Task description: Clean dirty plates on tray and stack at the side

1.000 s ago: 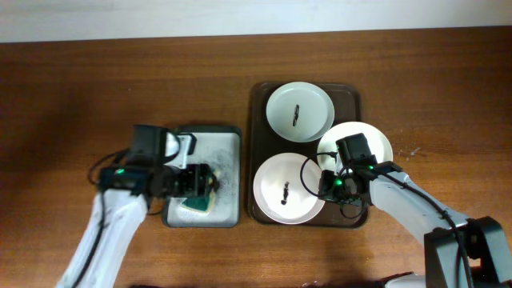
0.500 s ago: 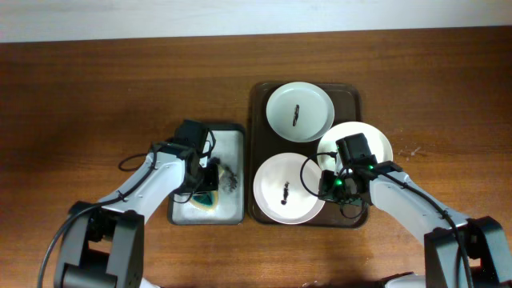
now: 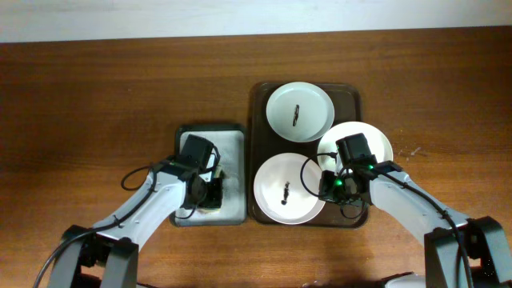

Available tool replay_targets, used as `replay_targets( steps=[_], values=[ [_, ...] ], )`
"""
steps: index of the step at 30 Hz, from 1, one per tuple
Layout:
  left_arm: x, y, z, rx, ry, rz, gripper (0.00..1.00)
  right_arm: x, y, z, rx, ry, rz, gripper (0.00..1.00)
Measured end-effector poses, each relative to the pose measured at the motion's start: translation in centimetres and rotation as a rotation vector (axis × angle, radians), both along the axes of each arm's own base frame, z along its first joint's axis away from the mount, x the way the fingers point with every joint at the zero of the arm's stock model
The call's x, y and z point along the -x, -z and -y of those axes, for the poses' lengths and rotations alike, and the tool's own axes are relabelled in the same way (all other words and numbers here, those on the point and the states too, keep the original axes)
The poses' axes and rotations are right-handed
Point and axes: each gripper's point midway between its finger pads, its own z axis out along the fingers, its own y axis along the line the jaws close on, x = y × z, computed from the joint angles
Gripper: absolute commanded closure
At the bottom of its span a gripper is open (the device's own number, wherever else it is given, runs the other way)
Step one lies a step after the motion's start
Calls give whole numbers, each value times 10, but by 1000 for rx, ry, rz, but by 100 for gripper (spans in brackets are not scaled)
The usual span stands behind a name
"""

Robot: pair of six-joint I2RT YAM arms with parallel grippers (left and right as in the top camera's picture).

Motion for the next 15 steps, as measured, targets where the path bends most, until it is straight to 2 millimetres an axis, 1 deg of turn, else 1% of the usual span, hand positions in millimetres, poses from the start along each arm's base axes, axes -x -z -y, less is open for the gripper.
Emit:
replay_targets(
  steps=[1,2,3,4,5,6,7,8,10,11,12,13,14,15],
  values=[
    [0,0,-2,-7,-2,3,89,0,0,0,0,0,0,95],
    [-1,0,-3,-14,-2,4,74,0,0,0,0,0,0,95],
    [0,-2,-3,-19,-4,-4,61,0,0,0,0,0,0,95],
    [2,-4,-4,-24,-3,-19,53,0,0,0,0,0,0,95],
    [3,-7,-4,-27,-1,-31,48,0,0,0,0,0,0,95],
    [4,-14,-4,-28,-7,-53,40,0,0,0,0,0,0,95],
    [2,-22,-3,-27,-7,-57,33,0,0,0,0,0,0,95],
    [-4,-30,-2,-23,-12,-47,30,0,0,0,0,0,0,95],
    [-17,-42,0,-12,-15,-9,31,0,0,0,1,0,-1,95],
    [-20,-43,-2,-23,-17,2,31,0,0,0,1,0,-1,95],
    [-20,-43,-4,-38,-19,7,34,0,0,0,1,0,-1,95],
    [-24,-43,-6,-49,-22,22,40,0,0,0,1,0,0,94],
    [-34,-42,-5,-50,-26,67,53,0,0,0,0,0,0,95],
    [-41,-39,-4,-45,-28,97,64,0,0,0,1,0,0,94]
  ],
)
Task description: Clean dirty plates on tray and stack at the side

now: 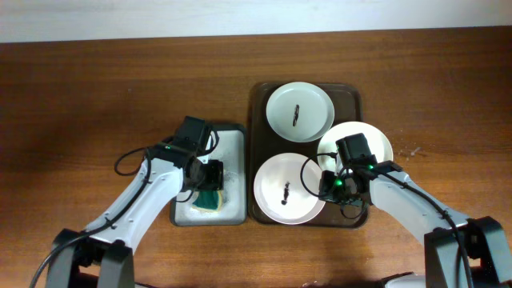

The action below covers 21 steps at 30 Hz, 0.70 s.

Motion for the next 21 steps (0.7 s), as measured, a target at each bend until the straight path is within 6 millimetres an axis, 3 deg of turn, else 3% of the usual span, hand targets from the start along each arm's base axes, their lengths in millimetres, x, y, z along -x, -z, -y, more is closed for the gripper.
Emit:
replay_targets(
  steps=[1,2,3,6,7,8,10,13,14,15,17,18,20,21],
  values=[
    [-2,7,1,4,-5,2,73,0,0,0,0,1,-1,94],
    [-2,16,2,11,-1,4,91,0,0,0,0,1,-1,94],
    [2,28,2,8,-1,-24,100,0,0,0,0,0,-1,94],
    [7,40,3,12,-3,-62,100,0,0,0,0,0,-1,94],
    [7,40,3,12,-3,-65,91,0,0,0,0,0,-1,94],
    [9,38,2,9,-4,-75,42,0,0,0,0,0,-1,95],
    [16,31,0,0,-4,-123,24,0,0,0,0,1,-2,94],
    [25,5,0,2,-7,-168,18,1,0,0,0,1,-2,94],
    [24,-6,1,5,-5,-158,20,1,0,0,0,0,-2,94],
    [27,-12,0,4,-7,-164,28,1,0,0,0,1,-2,94],
    [33,-10,-2,0,-3,-181,56,1,0,0,1,0,-2,94],
    [32,-1,-1,8,-4,-162,66,1,0,0,1,0,-3,93],
    [30,23,0,30,-5,-109,97,1,0,0,1,0,-4,93],
    [31,31,0,38,-6,-95,100,1,0,0,2,0,-3,93]
  ],
)
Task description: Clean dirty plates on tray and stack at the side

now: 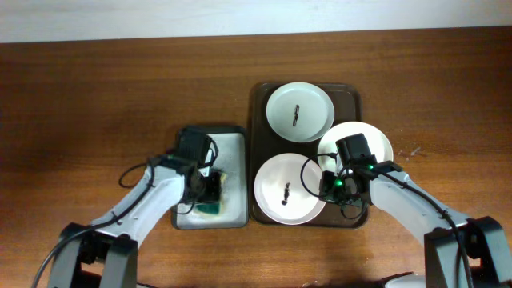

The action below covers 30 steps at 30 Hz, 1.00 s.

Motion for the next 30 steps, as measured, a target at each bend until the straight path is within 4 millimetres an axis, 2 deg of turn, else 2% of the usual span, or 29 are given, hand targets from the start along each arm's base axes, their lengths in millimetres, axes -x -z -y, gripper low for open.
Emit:
replay_targets(
  steps=[5,7,8,9,11,12,13,16,18,21,22,24,25,28,30],
  values=[
    [2,2,0,6,0,8,100,0,0,0,0,1,0,94],
    [7,-10,-1,-5,2,-43,100,0,0,0,0,0,0,96],
    [2,-21,3,9,5,-37,100,0,0,0,0,1,-2,96],
    [-3,-36,10,43,12,-32,100,0,0,0,0,1,-2,96],
    [-26,-75,33,148,37,53,100,0,0,0,0,1,-2,96],
    [-39,-98,52,228,70,123,100,0,0,0,0,1,-2,96],
    [-44,-113,69,285,107,167,100,0,0,0,0,1,-2,96],
    [-41,-122,115,377,202,205,100,0,0,0,0,0,-2,96],
    [-36,-113,149,410,246,200,100,0,0,0,0,1,-2,96],
    [-17,-56,201,411,269,79,100,0,0,0,0,1,-2,96],
    [-12,-39,211,404,266,46,100,0,0,0,0,0,-2,96],
    [0,-10,221,383,241,-29,100,0,0,0,-1,1,-2,96],
    [2,-4,225,391,229,-47,100,0,0,0,-1,1,-2,96],
    [3,5,228,402,198,-99,100,0,0,0,0,1,-2,96],
    [6,7,222,366,177,-132,100,0,0,0,-1,1,-2,96]
  ],
)
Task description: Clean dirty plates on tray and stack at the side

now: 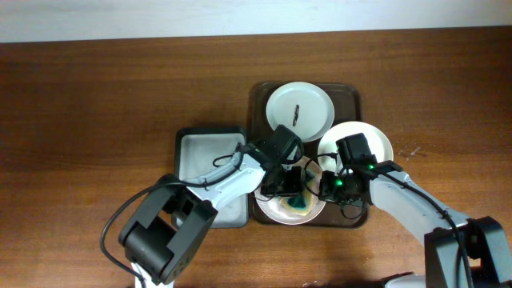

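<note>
Three white plates sit on the dark brown tray point(358, 102). The back plate point(308, 120) carries a dark smear. The right plate point(374, 140) lies partly under my right arm. My left arm covers most of the front plate point(274, 210). My left gripper point(294, 196) is over that plate, shut on a green sponge point(298, 206) that rests on the plate's surface. My right gripper point(326, 188) sits at the front plate's right rim; its jaws are hidden from above.
A grey sponge tray point(200, 148) with a white inside stands to the left of the brown tray, now without the sponge. Bare wooden table point(96, 120) spreads to the left, the right and the back.
My left gripper was in the grey tray on the sponge. It is now over the front plate with the sponge. The grey tray holds nothing. The right arm has not moved.
My left gripper stayed low in the grey tray at the sponge through all three earlier moments, shifting a little. The right gripper stayed at the front plate's rim throughout. Now the sponge is on the front plate under the left gripper.
</note>
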Available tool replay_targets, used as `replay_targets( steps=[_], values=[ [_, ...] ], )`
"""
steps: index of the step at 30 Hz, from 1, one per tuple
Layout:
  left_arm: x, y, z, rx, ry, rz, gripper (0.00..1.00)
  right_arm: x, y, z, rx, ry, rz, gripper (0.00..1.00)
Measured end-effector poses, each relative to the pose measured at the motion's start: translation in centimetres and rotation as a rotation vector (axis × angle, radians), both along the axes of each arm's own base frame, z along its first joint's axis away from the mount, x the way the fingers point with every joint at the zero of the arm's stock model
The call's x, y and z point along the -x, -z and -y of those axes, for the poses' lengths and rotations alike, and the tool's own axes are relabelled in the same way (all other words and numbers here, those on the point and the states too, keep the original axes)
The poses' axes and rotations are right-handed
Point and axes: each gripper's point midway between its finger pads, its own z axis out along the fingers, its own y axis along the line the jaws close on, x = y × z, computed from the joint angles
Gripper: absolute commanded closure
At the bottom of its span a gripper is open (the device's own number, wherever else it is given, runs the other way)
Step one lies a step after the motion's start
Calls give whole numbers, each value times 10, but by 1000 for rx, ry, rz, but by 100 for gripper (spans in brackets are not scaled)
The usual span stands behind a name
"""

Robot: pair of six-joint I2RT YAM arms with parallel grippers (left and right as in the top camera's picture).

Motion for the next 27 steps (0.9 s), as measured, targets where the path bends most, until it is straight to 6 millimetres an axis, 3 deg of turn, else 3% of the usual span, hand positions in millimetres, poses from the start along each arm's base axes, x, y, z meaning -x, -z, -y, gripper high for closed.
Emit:
replay_targets(
  steps=[4,8,13,18,21,23,25,27],
  values=[
    [-4,-1,-38,-209,-58,-15,100,2,0,-4,-15,-9,-6,96],
    [-23,-4,-79,-445,-104,98,100,3,0,-5,-17,-11,-9,96],
    [-30,-17,-90,-572,-95,152,100,3,0,-4,-16,-10,-12,96],
    [-34,-57,-104,-618,-98,158,100,10,-4,0,11,-15,-53,96],
    [-43,-117,-141,-560,-161,220,100,8,-25,7,59,-38,-44,96],
    [-53,-151,-170,-515,-229,280,100,-3,-54,17,120,-38,19,96],
    [-57,-146,-184,-514,-250,279,100,-3,-74,30,204,-26,45,96],
    [-49,-105,-201,-529,-251,214,100,-4,-93,39,326,-31,115,96]
  ],
)
